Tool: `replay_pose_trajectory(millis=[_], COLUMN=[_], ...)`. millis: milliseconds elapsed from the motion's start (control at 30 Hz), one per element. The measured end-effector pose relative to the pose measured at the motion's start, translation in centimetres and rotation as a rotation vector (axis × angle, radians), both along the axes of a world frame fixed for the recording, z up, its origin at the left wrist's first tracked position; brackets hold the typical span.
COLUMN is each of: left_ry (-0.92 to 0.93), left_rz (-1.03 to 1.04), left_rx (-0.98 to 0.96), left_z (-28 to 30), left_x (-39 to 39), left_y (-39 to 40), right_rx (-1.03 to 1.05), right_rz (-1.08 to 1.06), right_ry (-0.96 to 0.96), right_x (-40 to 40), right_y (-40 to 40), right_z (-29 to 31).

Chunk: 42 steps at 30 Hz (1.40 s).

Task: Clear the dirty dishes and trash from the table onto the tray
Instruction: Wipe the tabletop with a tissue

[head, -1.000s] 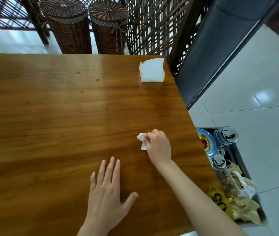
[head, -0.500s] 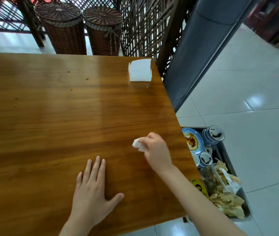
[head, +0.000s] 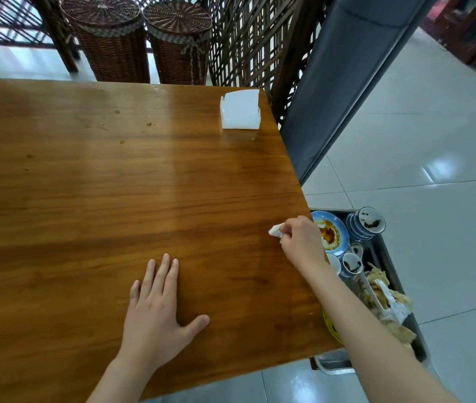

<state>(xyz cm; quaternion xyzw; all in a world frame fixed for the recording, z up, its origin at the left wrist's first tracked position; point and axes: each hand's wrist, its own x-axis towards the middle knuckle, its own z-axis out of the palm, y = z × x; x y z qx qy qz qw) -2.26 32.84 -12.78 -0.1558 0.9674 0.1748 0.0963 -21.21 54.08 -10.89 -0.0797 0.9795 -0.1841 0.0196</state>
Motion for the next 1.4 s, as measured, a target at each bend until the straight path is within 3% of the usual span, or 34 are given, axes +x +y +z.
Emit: replay_pose_trajectory(millis=[400,600,833,1167,1300,1400], left_ry=[0.007,0.031,0.049,0.061,0.066,0.091], left_rz=[0.015,-0.006,-0.004,-0.003,-0.002,0.007], left_rx=[-0.015,0.002,0.003,-0.005,0.026,0.022], left_z=[0.3,0.1,-0.1,0.3,0.8,1.0], left_x=[-0.1,-0.2,0.0,0.2,0.3,1.0], left_y=[0.1,0.2,0.2,0.5,0.2,-0.8], right_rx=[-0.101,-0.051,-0.06,-0.218,-0.189,-0.011], right_rz=[0.265,-0.084,-0.118,0.194,0.04,-0.079], right_ry=[-0.09,0.022,-0.002,-0.125,-0.015,0.025], right_x=[7.4,3.0,5.7,13.4,10.4,8.8], right_y=[-2.7,2.3,0.2,-7.6,-3.6,-0.1], right_z=[0.1,0.7,-0.3,-0.2,1.3,1.5])
